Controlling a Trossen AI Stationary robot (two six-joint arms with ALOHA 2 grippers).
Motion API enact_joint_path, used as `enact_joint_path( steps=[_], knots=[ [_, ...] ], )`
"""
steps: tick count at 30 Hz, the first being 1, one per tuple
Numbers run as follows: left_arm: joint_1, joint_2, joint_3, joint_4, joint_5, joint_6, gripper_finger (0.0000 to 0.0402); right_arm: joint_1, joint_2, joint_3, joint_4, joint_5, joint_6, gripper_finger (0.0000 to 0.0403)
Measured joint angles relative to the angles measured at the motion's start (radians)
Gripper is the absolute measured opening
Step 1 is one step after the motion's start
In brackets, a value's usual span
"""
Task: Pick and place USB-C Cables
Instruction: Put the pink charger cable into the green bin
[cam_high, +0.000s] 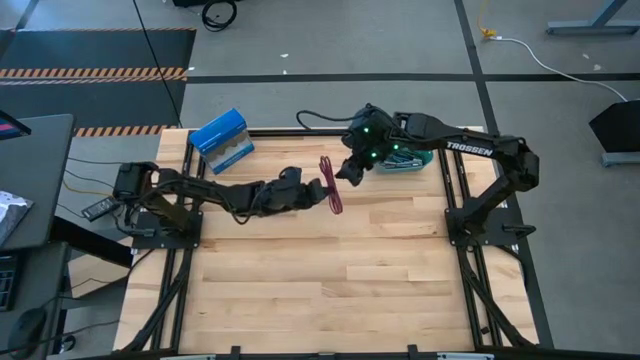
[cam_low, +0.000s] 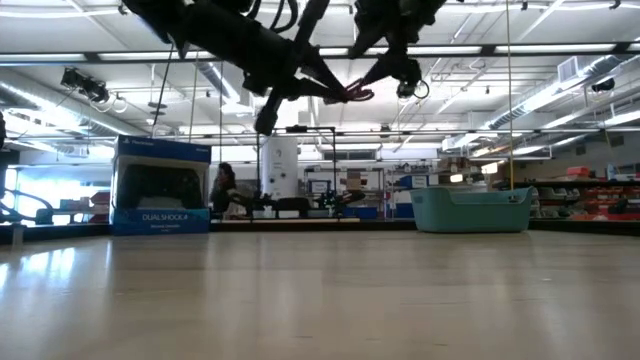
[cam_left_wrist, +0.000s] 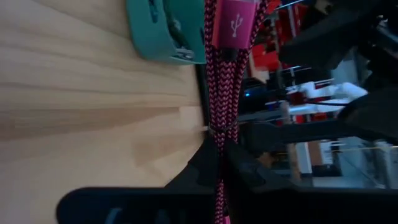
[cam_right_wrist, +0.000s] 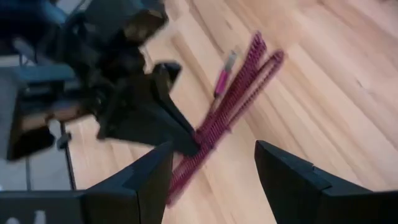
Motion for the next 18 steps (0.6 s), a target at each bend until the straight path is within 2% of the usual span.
enact_joint_path(
  steps=[5, 8, 11, 18],
  knots=[
    [-0.001, 0.0, 0.0, 0.043, -0.007, 0.002, 0.0012, 0.033, 0.014, 0.0, 0.031, 0.113, 0.061, 0.0242],
    [-0.002, 0.0, 0.0, 0.064, -0.009, 0.01, 0.0013, 0.038, 0.015, -0.01, 0.06, 0.11, 0.082, 0.0241],
    [-0.002, 0.0, 0.0, 0.091, -0.009, 0.025, 0.0013, 0.051, 0.025, -0.017, 0.004, 0.114, 0.078, 0.0241],
    [-0.002, 0.0, 0.001, 0.117, -0.009, 0.036, 0.0014, 0.089, 0.047, -0.017, 0.069, 0.154, 0.079, 0.0238]
  ],
)
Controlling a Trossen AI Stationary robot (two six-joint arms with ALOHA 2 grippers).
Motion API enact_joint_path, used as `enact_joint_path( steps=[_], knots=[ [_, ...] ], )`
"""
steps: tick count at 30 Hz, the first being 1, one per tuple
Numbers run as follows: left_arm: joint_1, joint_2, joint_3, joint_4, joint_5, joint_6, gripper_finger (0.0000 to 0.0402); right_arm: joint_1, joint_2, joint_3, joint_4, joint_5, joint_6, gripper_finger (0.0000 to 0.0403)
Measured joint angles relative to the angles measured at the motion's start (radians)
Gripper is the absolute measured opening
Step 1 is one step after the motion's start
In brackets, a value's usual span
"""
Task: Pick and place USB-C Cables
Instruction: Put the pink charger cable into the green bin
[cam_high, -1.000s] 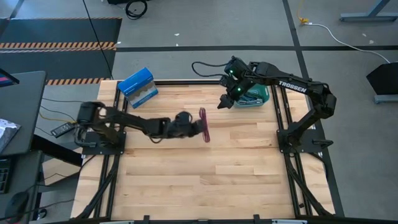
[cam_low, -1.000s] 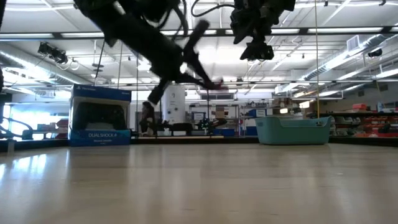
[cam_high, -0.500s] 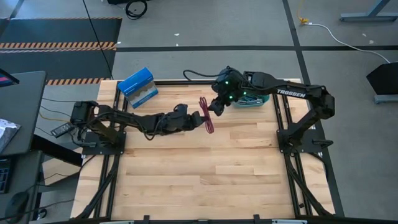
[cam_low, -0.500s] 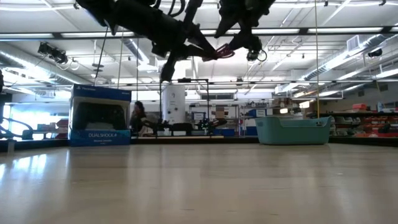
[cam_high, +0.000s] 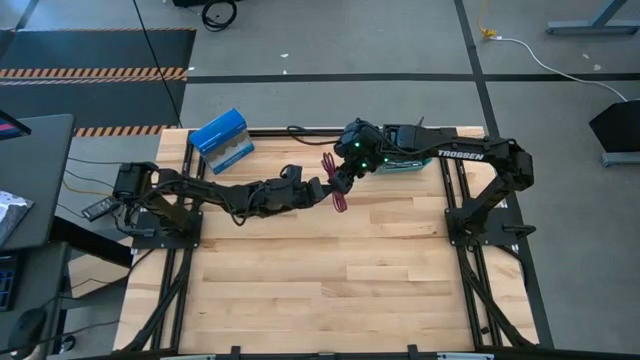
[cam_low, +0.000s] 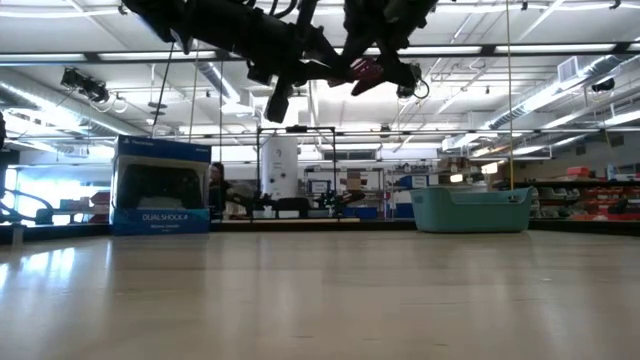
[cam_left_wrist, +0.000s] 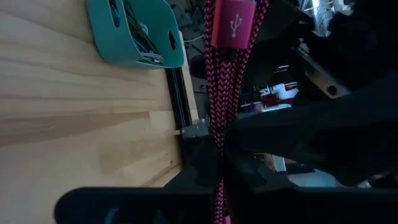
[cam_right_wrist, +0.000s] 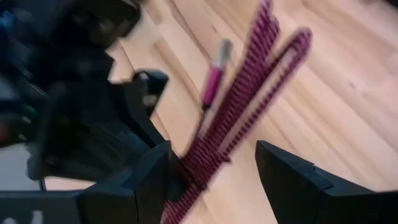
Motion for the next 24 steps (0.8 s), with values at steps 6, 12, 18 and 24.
enact_joint_path(
  steps=[6, 12, 18, 24],
  knots=[
    [0.0, 0.0, 0.0, 0.01, -0.011, 0.014, 0.0022, 0.008, 0.0, 0.001, 0.001, 0.055, -0.009, 0.0186],
    [0.0, -0.001, 0.002, 0.016, -0.011, 0.016, 0.0076, 0.001, -0.006, -0.002, -0.134, 0.071, -0.189, 0.0019],
    [0.001, -0.001, 0.002, -0.002, 0.072, 0.017, 0.0131, -0.093, -0.004, 0.001, -0.312, 0.21, -0.441, 0.0009],
    [-0.032, -0.001, 0.001, 0.082, 0.092, 0.024, 0.0148, -0.246, 0.044, 0.001, -0.433, 0.239, -0.813, 0.0009]
  ],
)
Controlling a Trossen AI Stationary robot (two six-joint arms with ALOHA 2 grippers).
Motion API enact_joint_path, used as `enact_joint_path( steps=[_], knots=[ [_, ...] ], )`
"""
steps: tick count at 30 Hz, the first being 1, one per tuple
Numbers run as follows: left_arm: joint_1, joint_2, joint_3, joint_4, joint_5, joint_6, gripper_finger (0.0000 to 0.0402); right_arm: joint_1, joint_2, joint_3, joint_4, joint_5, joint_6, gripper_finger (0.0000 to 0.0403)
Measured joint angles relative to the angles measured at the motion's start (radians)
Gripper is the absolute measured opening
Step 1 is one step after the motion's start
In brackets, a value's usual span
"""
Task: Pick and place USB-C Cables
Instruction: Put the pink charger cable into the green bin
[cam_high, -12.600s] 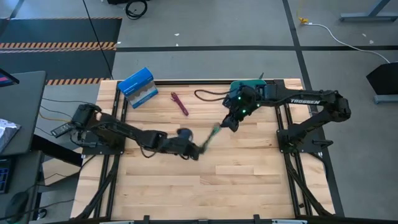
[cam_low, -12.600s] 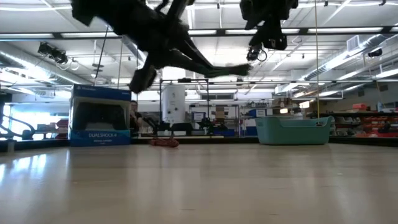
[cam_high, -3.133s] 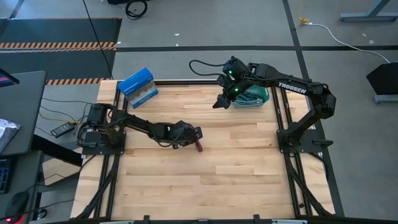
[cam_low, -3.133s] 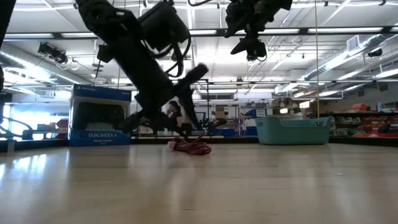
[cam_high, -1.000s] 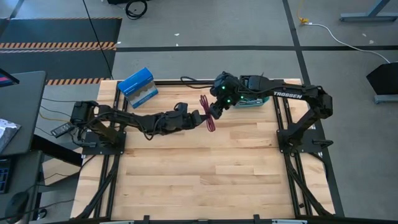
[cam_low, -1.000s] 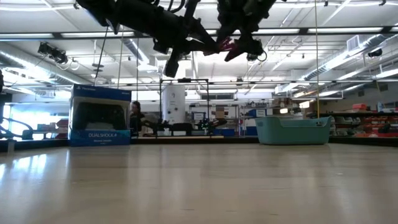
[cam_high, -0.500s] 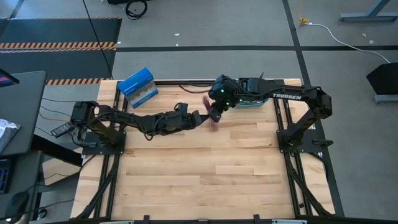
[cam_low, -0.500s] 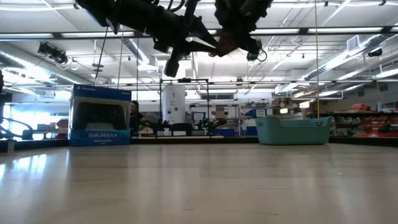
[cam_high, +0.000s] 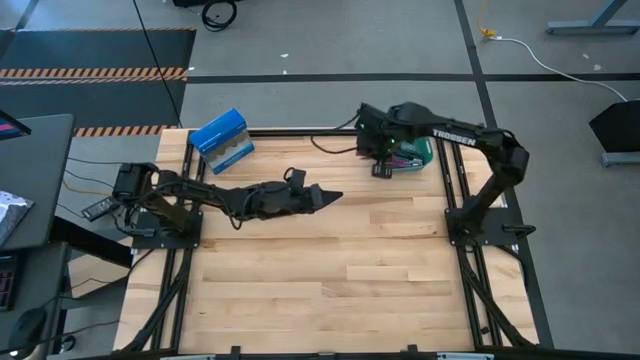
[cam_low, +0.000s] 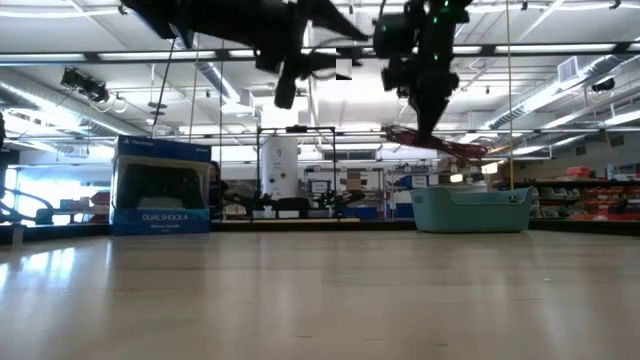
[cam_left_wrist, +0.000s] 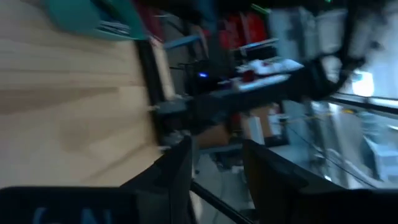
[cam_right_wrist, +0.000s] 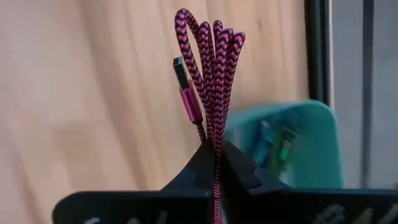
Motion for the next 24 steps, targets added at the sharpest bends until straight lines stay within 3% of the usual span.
enact_joint_path(
  steps=[6, 11, 19, 24],
  knots=[
    [-0.045, 0.0, 0.0, 0.153, 0.002, 0.058, 0.0143, -0.125, 0.107, 0.0, -0.049, 0.036, -0.152, 0.0009],
    [-0.074, 0.0, 0.0, 0.247, 0.002, 0.118, 0.0142, -0.198, 0.184, 0.0, -0.105, 0.078, -0.183, 0.0009],
    [-0.104, 0.0, 0.0, 0.318, -0.05, 0.209, 0.0142, -0.289, 0.182, 0.0, -0.032, 0.052, -0.231, 0.0009],
    [-0.092, 0.0, 0.0, 0.319, -0.08, 0.223, 0.0142, -0.313, 0.184, -0.073, -0.007, 0.007, -0.219, 0.0009]
  ],
)
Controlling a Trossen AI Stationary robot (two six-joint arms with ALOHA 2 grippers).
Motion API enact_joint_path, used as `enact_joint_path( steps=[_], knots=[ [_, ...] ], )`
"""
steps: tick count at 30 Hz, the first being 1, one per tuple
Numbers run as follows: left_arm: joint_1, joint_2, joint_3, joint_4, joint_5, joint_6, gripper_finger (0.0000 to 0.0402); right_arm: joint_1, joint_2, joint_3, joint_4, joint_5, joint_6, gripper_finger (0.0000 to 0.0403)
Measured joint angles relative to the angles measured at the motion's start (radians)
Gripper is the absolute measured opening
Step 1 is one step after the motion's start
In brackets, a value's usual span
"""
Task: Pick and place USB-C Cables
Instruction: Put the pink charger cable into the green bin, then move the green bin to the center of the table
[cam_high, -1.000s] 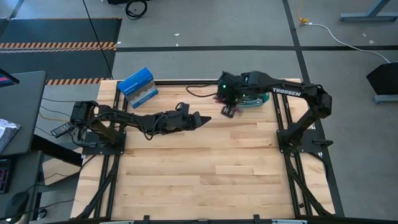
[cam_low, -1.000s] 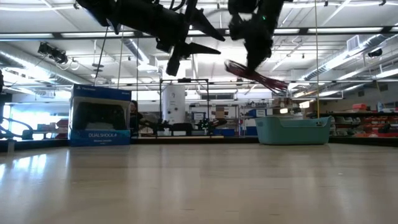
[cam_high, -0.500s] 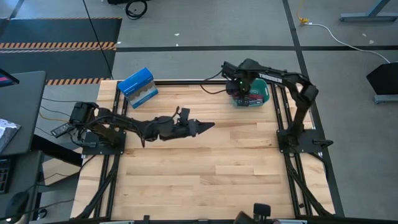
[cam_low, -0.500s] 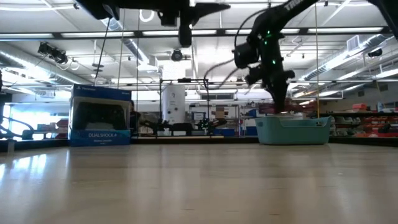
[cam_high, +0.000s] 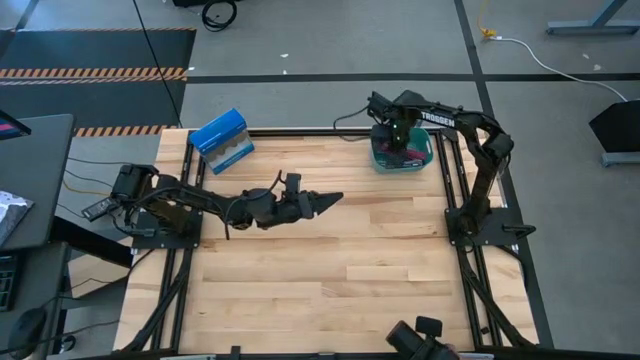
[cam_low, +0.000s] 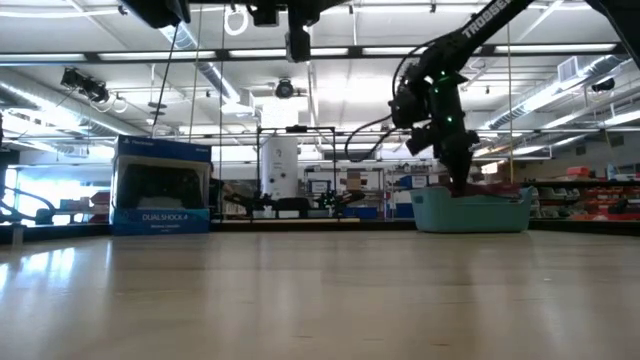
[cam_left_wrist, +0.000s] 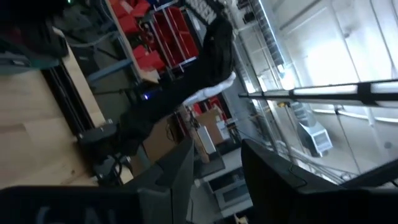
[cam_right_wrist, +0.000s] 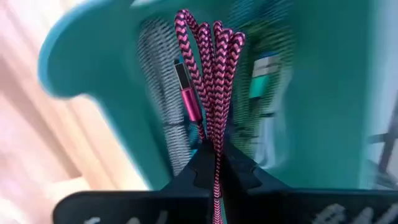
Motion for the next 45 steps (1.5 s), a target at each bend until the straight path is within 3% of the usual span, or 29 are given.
enact_joint_path(
  steps=[6, 11, 24, 37, 45],
  knots=[
    [0.014, 0.0, 0.0, 0.024, -0.009, 0.004, 0.0142, 0.015, -0.001, -0.09, 0.065, 0.019, 0.006, 0.001],
    [0.014, 0.0, 0.0, 0.027, -0.009, 0.034, 0.0142, 0.024, -0.001, -0.109, 0.103, 0.022, 0.009, 0.0037],
    [0.036, 0.0, 0.0, 0.015, -0.008, 0.048, 0.0142, 0.027, -0.002, -0.109, 0.105, -0.004, 0.227, 0.006],
    [0.072, 0.0, 0.0, -0.027, 0.054, 0.021, 0.0141, 0.028, -0.002, -0.094, 0.099, -0.001, 0.242, 0.0136],
    [0.081, 0.0, -0.001, -0.03, 0.087, 0.014, 0.0141, 0.043, -0.077, -0.048, 0.135, 0.0, 0.227, 0.0136]
  ],
)
